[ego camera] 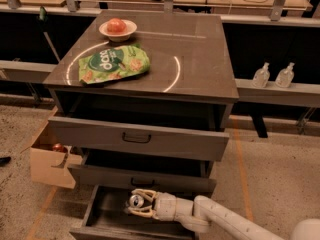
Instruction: Place redbull can into bottom drawer
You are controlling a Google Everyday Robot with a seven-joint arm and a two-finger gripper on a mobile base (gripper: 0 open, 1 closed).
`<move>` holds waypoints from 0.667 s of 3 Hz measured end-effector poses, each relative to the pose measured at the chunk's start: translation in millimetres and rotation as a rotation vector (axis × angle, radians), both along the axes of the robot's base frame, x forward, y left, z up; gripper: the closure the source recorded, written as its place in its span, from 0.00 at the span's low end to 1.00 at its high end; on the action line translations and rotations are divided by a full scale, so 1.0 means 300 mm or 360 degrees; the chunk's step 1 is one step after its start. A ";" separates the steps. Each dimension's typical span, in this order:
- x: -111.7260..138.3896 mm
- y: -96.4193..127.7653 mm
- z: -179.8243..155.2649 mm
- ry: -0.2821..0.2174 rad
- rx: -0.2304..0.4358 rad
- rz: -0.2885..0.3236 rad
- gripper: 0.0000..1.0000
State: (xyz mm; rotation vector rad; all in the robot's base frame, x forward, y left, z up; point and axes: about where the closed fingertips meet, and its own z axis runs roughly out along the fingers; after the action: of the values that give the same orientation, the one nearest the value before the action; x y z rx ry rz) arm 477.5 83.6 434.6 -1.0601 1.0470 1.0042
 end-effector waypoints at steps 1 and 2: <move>0.026 0.034 -0.111 -0.0014 0.0015 -0.0007 1.00; 0.018 0.061 -0.205 0.0010 0.0004 0.0007 1.00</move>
Offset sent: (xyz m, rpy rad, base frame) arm 0.0020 0.0243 -0.1002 -0.0127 0.0284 0.0100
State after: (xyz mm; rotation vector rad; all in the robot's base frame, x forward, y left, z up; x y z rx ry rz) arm 482.8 101.9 373.1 -1.0581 1.0484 1.0126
